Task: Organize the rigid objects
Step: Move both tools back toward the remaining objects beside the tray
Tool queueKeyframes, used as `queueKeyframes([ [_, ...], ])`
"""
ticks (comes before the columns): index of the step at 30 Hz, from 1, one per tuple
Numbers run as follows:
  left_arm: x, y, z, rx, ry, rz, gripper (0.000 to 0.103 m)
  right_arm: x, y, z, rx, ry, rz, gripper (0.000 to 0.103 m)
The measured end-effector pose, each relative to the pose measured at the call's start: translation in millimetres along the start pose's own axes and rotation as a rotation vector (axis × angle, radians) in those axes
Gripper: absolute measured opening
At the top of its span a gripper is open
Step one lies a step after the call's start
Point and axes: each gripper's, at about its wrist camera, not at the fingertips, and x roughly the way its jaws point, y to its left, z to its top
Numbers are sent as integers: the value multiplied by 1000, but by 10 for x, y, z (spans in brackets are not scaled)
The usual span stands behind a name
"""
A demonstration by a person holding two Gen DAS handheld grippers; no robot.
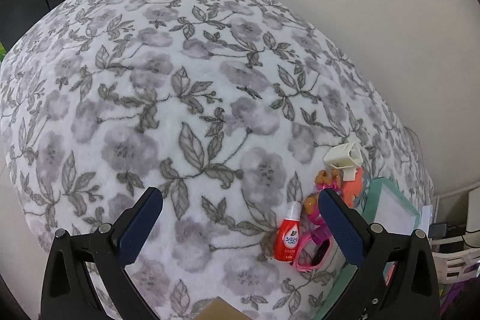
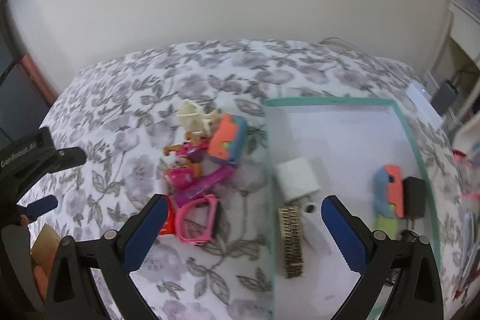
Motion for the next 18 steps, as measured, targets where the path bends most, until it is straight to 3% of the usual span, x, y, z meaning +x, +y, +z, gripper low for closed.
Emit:
queueKeyframes([
  [7,207,-33,-25,13,62,1,103,268,178,0,-20,62,37,101],
  [18,485,-18,-54,22,130,57,103,640,301,-100,-44,162,37,85],
])
